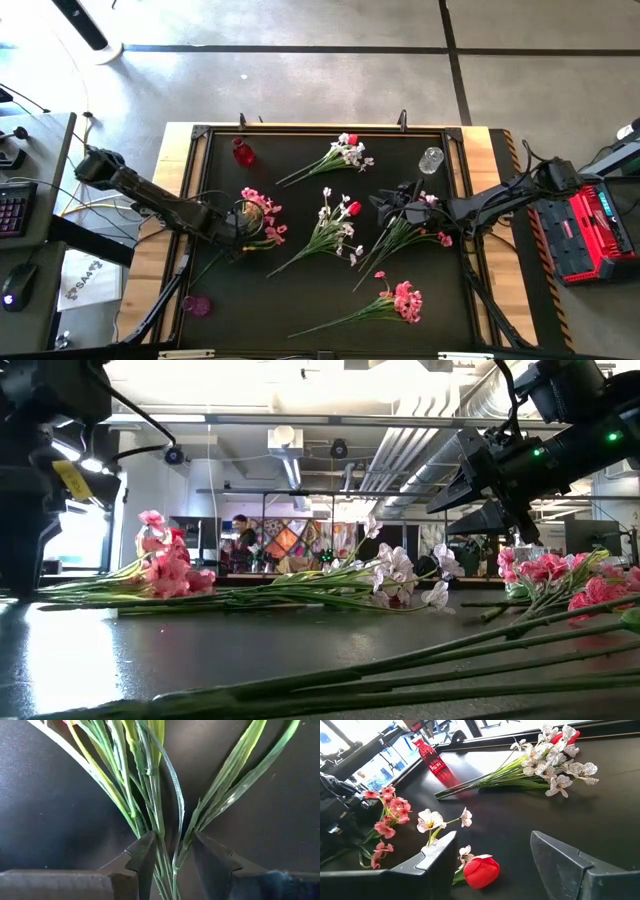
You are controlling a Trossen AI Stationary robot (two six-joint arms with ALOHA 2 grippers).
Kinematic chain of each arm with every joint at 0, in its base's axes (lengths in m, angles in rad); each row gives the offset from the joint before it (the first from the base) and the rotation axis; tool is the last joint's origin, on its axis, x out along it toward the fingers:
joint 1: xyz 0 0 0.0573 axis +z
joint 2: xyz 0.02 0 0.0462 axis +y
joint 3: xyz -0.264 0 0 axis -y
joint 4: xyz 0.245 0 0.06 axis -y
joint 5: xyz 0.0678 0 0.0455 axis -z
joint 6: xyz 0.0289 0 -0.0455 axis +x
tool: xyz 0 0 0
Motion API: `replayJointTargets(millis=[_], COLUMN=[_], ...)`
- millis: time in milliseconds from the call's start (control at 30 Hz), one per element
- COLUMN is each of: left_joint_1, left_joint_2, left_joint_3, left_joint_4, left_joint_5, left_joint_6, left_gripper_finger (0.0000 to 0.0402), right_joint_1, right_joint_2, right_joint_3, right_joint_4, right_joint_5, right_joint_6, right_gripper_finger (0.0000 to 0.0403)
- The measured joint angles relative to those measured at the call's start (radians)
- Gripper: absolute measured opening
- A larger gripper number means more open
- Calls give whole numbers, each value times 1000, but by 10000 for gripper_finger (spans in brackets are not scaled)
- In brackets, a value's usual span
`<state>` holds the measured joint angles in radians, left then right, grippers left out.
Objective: Sort flowers into vase by color
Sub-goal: Put the middle left pink flower into the red vase
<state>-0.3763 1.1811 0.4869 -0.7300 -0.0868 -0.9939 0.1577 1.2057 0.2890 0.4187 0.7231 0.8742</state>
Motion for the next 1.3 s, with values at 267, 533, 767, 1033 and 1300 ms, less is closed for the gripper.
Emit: replayJointTargets(millis=[267,533,767,1033,1300], left_joint_1=[0,0,4,50,232], left_joint_2=[19,-13,-62,-154,-284], left_joint_3=[0,47,132,148,148], left_joint_4=[22,49,59,196,534], left_joint_5=[1,-36,-184,-504,-822], left_joint_6=[2,58,180,334,714], left_gripper_finger=[40,12,3,1,0], right_joint_1=[0,0,0,0,1], right_joint_2=[0,0,0,0,0], right_joint_3=[0,0,0,0,0], right_joint_4=[-7,-30,-41,-42,-41], right_joint_5=[0,-9,-36,-62,-62], right_joint_6=[4,34,43,45,45], right_gripper_finger=[236,236,236,236,236])
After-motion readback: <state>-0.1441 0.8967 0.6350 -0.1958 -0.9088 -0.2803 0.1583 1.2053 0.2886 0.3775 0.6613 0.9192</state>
